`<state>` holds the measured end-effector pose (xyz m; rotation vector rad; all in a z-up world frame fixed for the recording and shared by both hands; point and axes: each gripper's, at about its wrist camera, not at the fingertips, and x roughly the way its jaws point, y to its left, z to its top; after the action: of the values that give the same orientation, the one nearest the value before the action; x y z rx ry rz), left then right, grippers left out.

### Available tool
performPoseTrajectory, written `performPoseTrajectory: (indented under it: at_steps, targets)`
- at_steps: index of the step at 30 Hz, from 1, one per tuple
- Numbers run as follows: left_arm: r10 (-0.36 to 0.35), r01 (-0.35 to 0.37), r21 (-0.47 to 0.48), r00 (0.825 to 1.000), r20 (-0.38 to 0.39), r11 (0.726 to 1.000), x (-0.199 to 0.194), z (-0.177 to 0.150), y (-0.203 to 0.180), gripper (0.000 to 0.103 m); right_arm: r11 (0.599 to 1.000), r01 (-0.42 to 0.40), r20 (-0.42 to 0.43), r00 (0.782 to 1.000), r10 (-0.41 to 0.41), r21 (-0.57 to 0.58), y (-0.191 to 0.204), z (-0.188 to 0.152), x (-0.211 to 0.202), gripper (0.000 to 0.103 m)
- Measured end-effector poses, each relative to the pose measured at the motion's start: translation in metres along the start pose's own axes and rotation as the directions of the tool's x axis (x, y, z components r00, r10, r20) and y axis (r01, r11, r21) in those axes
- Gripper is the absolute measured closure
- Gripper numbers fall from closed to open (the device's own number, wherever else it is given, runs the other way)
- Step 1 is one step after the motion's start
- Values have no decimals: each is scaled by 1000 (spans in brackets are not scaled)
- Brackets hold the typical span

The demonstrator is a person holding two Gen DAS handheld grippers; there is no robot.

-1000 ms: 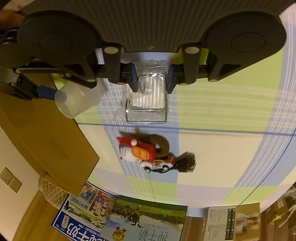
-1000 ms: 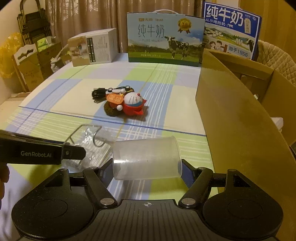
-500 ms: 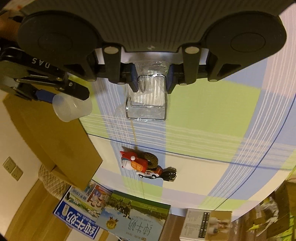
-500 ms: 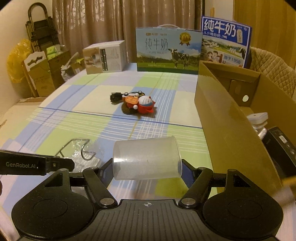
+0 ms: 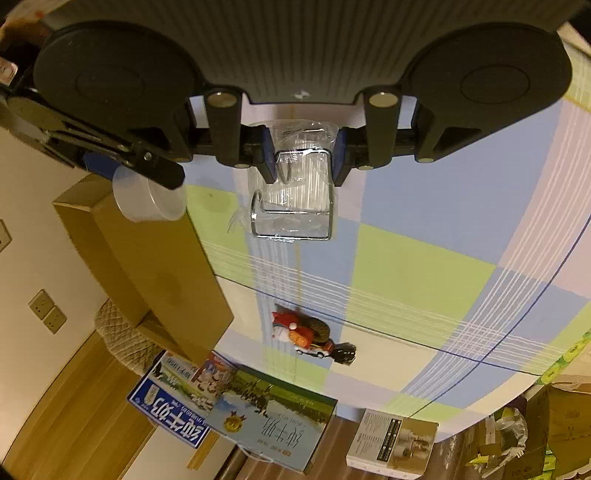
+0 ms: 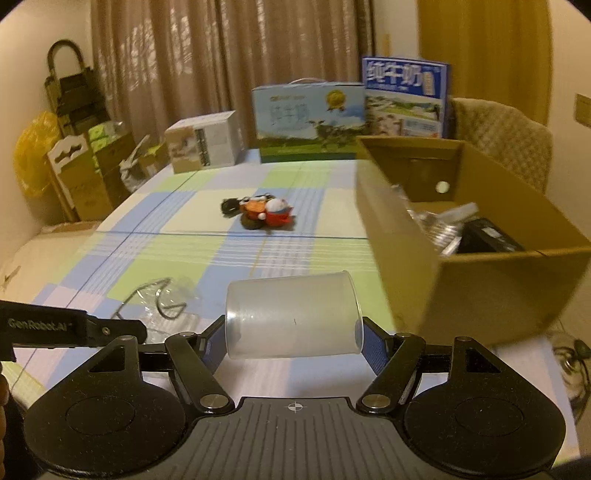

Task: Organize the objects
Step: 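Carry blister pack with left tool while right tool carries cup toward cardboard box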

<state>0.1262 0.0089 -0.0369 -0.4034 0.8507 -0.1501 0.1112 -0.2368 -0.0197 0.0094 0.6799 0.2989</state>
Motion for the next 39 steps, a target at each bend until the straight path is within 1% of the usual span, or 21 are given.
performPoseTrajectory:
  at_steps: [4, 11, 16, 22, 28, 39]
  targets:
    - [-33, 33, 6, 999, 18, 999, -17, -8, -16, 77, 999, 11, 16, 1000, -12, 50, -13, -7, -27, 34]
    - [-91, 89, 50, 995, 30, 995, -39, -20, -51, 77, 997, 37, 54, 998, -41, 71, -29, -10, -65, 34]
    - [-109, 106, 88, 994, 30, 990, -48, -26, -73, 77, 994, 71, 81, 994, -78, 86, -43, -8, -83, 34]
    - [-134, 130, 129, 991, 27, 983, -52, -28, -98, 77, 992, 99, 93, 990, -107, 82, -57, -6, -96, 34]
    - [-155, 151, 144, 988, 20, 978, -53, -33, -115, 77, 988, 128, 110, 984, -137, 83, -70, -4, -108, 34]
    - [-183, 180, 176, 983, 0, 968, -48, -39, -146, 77, 982, 163, 115, 978, -174, 100, -94, -4, -119, 34]
